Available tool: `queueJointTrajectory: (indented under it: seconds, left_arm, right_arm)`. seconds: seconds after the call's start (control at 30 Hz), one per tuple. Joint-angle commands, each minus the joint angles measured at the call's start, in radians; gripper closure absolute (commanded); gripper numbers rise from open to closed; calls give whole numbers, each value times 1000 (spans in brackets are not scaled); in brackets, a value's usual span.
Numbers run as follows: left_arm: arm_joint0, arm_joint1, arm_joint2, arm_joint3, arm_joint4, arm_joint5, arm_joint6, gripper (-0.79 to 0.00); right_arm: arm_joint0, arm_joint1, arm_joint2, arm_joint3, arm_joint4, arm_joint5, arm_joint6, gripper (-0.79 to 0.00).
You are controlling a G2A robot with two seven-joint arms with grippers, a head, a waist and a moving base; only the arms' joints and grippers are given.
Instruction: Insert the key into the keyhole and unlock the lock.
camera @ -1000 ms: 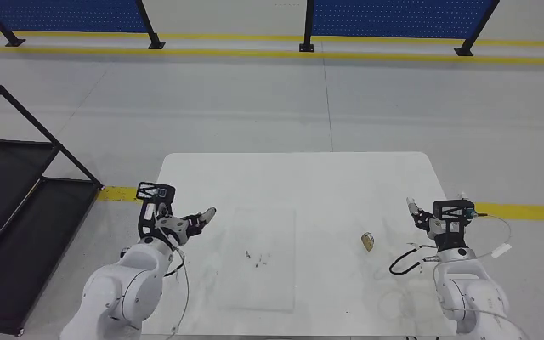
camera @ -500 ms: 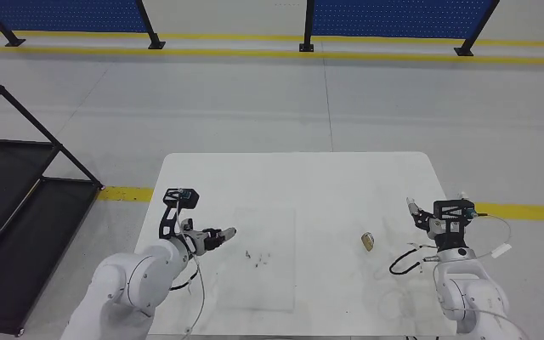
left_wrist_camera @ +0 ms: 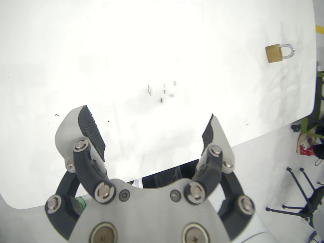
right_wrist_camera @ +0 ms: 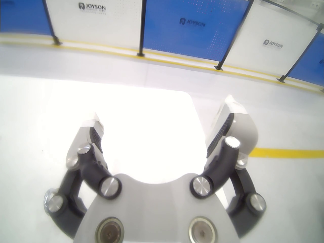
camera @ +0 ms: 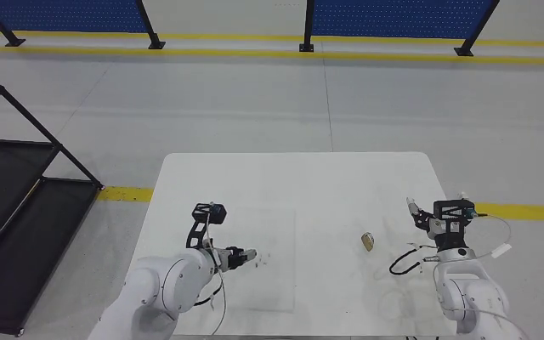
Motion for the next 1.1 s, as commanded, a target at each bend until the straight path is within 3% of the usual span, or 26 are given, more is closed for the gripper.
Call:
queueJointTrajectory:
  seconds: [0.0,0.17,0.37,0.93,1.07]
  left_arm:
    - [9,-2,21,0,40,0,0,-785]
    - [17,-10,77,21,128,5,5,-785]
    - [-39,-19,134,95,172,5,27,-785]
    - [-90,-35,157,246,106,-17,110,-785]
    - [-97,-38,159,268,98,-20,130,-631]
  right_arm:
    - [0,0,0,0,0,0,0,-785]
    - [0,0,0,0,0,0,0,-785]
    - [0,0,0,0,0,0,0,-785]
    - [0,0,0,0,0,0,0,-785]
    - [0,0,0,0,0,0,0,-785]
